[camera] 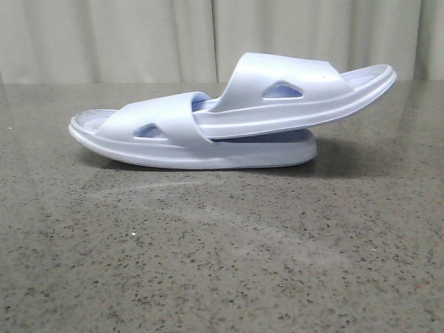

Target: Insert blue slippers together front up

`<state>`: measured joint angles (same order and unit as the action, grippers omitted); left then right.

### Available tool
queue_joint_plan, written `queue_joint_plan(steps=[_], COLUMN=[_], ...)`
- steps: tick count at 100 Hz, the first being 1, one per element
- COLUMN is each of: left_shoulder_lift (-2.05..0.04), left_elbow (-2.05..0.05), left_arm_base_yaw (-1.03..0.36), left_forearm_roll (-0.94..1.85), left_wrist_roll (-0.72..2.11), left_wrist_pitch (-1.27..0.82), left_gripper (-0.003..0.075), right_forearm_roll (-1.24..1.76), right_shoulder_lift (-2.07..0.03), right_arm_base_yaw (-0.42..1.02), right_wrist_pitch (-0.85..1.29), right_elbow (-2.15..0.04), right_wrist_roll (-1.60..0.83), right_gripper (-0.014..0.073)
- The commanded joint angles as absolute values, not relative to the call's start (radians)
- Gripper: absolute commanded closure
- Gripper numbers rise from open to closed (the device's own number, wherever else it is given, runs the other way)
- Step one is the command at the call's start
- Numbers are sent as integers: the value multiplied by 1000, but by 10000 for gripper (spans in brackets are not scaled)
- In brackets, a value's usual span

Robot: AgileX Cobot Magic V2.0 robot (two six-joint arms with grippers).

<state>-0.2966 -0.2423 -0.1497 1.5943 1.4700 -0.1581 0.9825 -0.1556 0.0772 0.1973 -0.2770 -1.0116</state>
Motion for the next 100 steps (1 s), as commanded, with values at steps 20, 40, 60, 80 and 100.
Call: queue_joint_plan(steps=[20, 40, 60, 80, 100], left_shoulder_lift=[-305, -305, -305, -305, -305], left_elbow=[-268, -268, -268, -268, -268], left_arm_base_yaw=[-157, -157, -157, -157, -157], left_forearm_roll=[1605, 1607, 1607, 1607, 1607], left_wrist_roll=[1469, 1469, 1469, 1469, 1469], left_wrist_pitch=[-157, -160, -160, -160, -160], left_gripper=[595, 704, 704, 704, 704], right_forearm_roll=[987, 989, 989, 989, 989], right_shoulder_lift=[-164, -164, -164, -164, -164], right_arm_base_yaw=[77, 77, 77, 77, 77], right_wrist_pitch=[113, 113, 146, 148, 148], right_elbow=[-303, -303, -303, -303, -303], right_wrist_roll=[-1027, -1027, -1027, -1027, -1027], right_gripper=[494, 701, 701, 701, 701])
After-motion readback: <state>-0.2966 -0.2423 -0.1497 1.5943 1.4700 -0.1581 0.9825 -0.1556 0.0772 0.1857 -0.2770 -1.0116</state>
